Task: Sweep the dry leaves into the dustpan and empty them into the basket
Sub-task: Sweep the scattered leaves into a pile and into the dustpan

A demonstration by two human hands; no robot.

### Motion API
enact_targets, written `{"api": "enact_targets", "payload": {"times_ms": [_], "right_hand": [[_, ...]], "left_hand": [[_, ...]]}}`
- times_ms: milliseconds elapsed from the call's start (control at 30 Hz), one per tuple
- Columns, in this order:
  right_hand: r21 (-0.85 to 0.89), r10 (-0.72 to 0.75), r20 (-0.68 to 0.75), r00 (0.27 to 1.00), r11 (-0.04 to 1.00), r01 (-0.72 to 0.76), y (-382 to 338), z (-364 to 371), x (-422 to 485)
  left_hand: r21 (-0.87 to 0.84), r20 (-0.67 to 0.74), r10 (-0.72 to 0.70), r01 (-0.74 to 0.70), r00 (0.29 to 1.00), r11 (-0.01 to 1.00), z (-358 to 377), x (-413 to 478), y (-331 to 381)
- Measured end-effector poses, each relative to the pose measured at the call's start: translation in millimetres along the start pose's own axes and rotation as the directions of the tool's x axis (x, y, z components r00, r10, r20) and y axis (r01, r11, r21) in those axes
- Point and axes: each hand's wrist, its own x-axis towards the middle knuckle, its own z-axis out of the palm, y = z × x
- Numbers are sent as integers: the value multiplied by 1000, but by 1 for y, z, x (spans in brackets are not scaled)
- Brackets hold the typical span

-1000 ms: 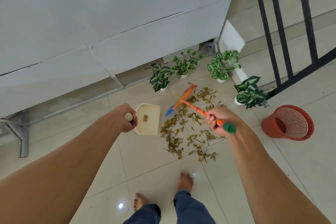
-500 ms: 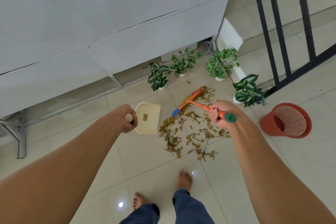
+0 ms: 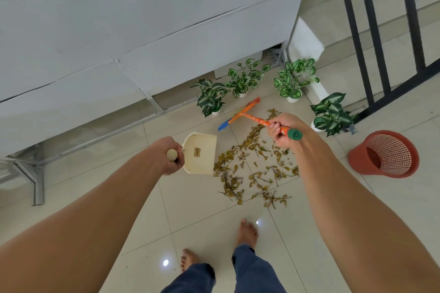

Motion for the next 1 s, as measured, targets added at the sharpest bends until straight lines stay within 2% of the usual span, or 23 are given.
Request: {"api": "enact_targets", "payload": {"times_ms": [200,400,567,800,1000], "right_hand": [[76,-1,37,999,997,-2,3,1,2],[14,-24,9,1000,1000,23,-7,13,10],[107,8,-2,1000,994,-8,2,11,7],[-71,-95,-15,995,993,94,25,-8,-18],[85,-46,-49,998,995,50,21,-5,-15]], "left_hand": [[8,18,0,-1,1000,1000,-3,4,1],[13,23,-4,3,1000,1000,3,7,3],[17,28,4,-5,1000,1000,8,4,6],[47,26,33,-34,999,998,14,-2,6],[75,25,54,-55,998,996,11,-11,5]]}}
